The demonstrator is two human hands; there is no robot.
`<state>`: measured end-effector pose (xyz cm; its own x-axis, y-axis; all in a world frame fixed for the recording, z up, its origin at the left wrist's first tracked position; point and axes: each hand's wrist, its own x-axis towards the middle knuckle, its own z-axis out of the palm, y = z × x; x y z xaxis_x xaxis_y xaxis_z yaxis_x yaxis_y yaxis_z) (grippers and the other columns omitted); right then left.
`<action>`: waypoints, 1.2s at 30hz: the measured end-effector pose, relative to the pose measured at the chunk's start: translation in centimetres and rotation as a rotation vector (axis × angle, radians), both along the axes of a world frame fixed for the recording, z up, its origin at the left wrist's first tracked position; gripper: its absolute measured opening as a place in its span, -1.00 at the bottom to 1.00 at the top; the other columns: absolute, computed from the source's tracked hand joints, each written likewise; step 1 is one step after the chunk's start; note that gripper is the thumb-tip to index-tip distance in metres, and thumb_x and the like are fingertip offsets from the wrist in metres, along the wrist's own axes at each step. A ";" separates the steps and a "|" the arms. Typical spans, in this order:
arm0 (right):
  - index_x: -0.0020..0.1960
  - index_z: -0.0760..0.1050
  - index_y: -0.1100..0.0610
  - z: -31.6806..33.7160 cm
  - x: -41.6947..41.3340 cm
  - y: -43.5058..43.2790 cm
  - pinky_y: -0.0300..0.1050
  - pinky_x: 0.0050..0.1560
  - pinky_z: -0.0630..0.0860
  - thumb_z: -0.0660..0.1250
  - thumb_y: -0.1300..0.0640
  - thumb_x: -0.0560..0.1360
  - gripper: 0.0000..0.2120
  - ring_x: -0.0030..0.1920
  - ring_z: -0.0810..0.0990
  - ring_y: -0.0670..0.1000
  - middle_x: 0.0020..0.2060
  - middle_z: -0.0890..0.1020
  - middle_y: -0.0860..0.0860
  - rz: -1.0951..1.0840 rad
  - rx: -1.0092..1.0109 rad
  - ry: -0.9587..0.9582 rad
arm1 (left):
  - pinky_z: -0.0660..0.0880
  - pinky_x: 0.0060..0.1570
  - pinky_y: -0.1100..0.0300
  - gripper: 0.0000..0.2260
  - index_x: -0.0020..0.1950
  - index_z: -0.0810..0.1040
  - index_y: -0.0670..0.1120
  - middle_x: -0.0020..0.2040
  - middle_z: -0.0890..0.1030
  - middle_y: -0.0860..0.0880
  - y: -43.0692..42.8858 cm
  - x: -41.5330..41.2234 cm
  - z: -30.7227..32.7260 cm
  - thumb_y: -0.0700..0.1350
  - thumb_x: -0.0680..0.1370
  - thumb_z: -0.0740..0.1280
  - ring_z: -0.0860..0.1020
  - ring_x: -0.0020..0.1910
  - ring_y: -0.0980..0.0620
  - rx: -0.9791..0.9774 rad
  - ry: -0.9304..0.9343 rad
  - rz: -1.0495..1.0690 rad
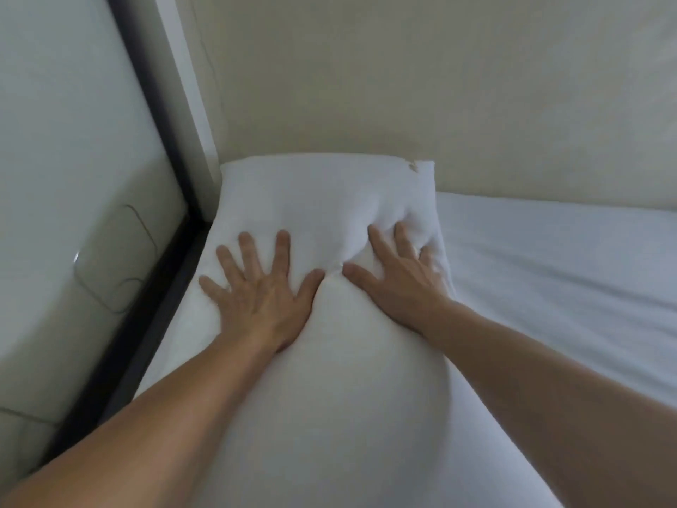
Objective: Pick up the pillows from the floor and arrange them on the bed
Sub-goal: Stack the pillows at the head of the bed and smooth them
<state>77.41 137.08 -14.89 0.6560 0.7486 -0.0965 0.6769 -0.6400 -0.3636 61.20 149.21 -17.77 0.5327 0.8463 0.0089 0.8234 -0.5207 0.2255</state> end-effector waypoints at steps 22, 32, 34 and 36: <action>0.52 -0.10 -0.22 -0.1 -15.0 -16.7 -0.01 0.47 -0.17 -0.16 -0.37 0.50 -0.37 0.53 -0.19 -0.03 0.54 -0.13 -0.15 0.233 -0.046 0.101 | -0.28 0.36 -0.32 -0.34 0.45 -0.37 0.25 0.55 -0.30 -0.04 -13.4 -10.4 1.0 0.45 0.40 -0.37 -0.31 0.49 -0.08 -0.188 0.153 -0.080; 0.51 -0.25 -0.24 -0.6 -15.8 -21.0 0.28 0.44 -0.03 -0.12 -0.44 0.48 -0.31 0.53 -0.18 0.05 0.56 -0.19 -0.08 -0.071 -0.229 0.171 | -0.08 0.34 -0.43 -0.26 0.39 -0.44 0.32 0.54 -0.36 0.00 -15.2 -17.6 1.1 0.54 0.27 -0.37 -0.24 0.51 -0.14 -0.363 0.286 0.093; 0.52 -0.23 -0.18 0.2 -15.5 -22.8 0.27 0.42 0.06 -0.14 -0.44 0.47 -0.28 0.53 -0.08 0.12 0.57 -0.11 -0.01 -0.285 -0.269 0.202 | -0.06 0.34 -0.42 -0.18 0.48 -0.31 0.25 0.57 -0.23 -0.06 -14.6 -19.3 2.6 0.52 0.25 -0.41 -0.15 0.51 -0.21 -0.341 0.288 0.215; 0.52 -0.26 -0.15 2.0 -15.4 -21.2 0.22 0.46 0.00 -0.21 -0.42 0.46 -0.28 0.53 -0.11 0.09 0.56 -0.16 -0.02 -0.248 -0.158 0.056 | -0.09 0.39 -0.35 -0.21 0.52 -0.25 0.16 0.57 -0.19 -0.10 -14.5 -17.8 4.4 0.44 0.33 -0.43 -0.14 0.52 -0.19 -0.197 0.152 0.153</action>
